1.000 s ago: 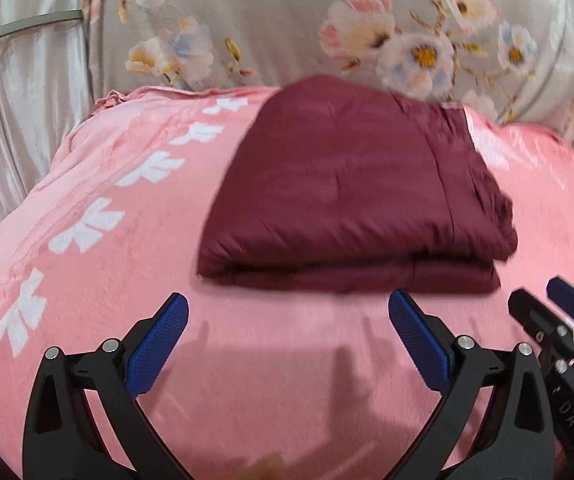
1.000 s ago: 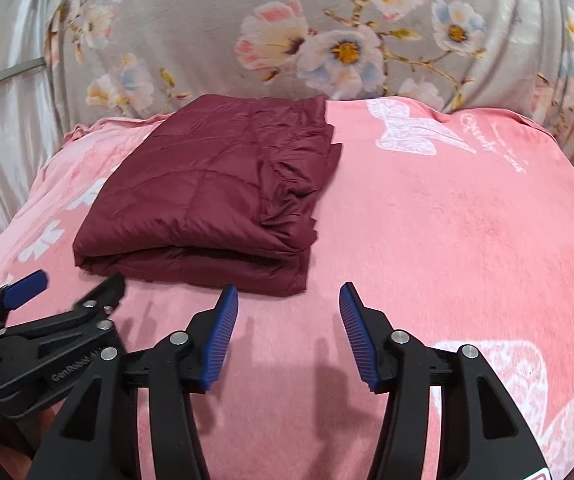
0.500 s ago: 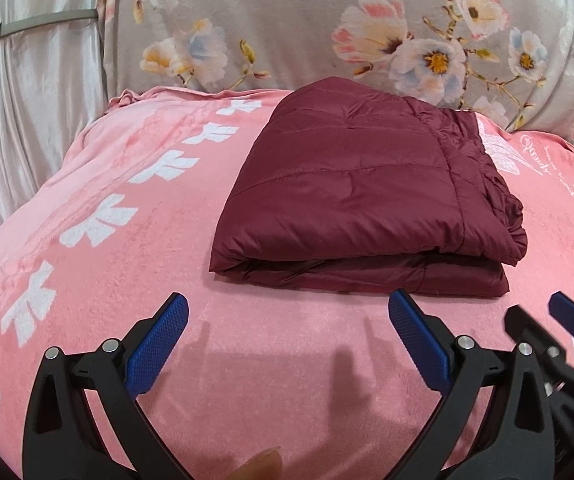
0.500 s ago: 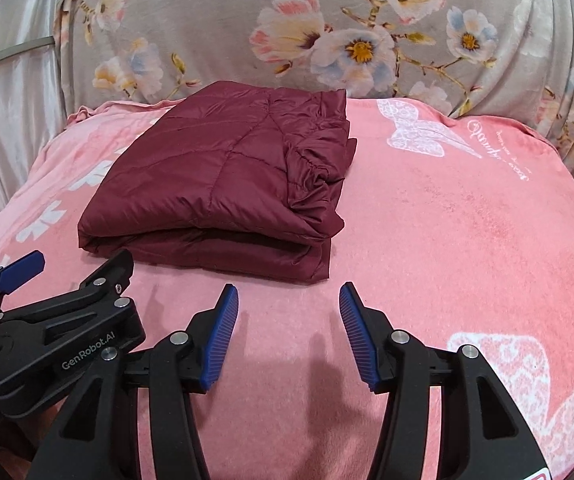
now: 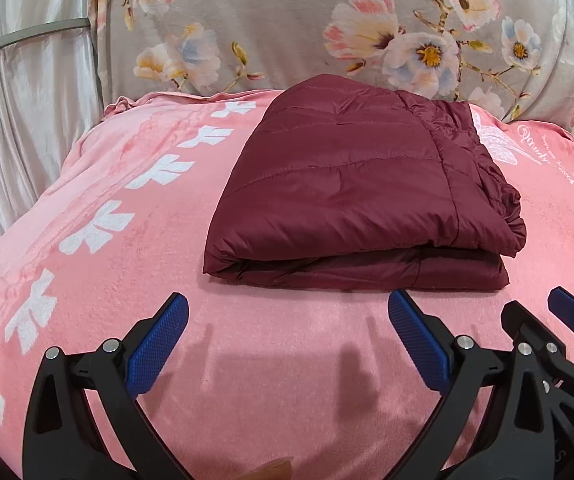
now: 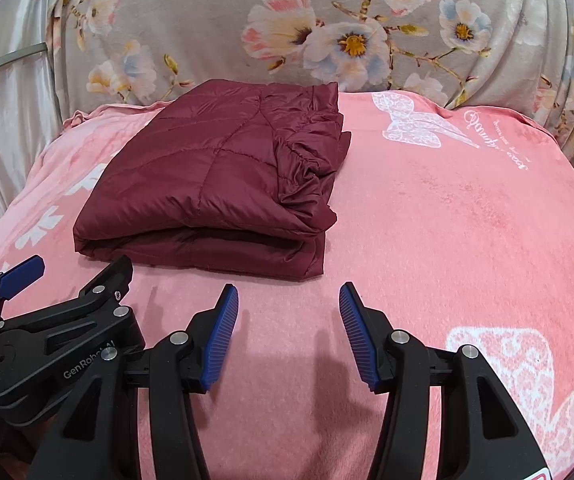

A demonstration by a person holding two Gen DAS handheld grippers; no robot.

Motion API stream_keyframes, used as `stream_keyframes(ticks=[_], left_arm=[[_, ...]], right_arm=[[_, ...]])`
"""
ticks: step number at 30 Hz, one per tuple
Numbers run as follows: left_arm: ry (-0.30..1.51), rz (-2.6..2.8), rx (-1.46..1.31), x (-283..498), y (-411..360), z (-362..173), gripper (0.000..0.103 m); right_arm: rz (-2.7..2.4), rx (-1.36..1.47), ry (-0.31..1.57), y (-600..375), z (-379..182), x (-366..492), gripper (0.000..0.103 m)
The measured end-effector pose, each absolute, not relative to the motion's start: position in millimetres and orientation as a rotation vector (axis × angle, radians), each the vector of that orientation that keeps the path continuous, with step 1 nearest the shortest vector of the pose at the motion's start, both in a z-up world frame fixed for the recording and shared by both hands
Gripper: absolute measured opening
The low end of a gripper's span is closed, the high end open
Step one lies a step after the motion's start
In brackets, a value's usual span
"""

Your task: Fold large clothes

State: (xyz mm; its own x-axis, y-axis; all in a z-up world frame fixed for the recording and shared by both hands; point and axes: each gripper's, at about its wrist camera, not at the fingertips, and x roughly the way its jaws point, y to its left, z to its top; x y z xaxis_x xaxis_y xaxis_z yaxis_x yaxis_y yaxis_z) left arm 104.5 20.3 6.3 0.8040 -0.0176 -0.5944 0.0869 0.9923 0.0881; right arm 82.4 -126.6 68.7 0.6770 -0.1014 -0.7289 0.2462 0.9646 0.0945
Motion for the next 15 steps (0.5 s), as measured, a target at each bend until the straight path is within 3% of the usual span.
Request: stream_keyframes(ticks=[15], left_arm=[[0.634, -0.058, 0.112, 104.7, 22.0, 6.5, 0.097]], right_arm=[[-0.217, 0.149, 0.794, -122.0, 70.7, 80.9, 0.053]])
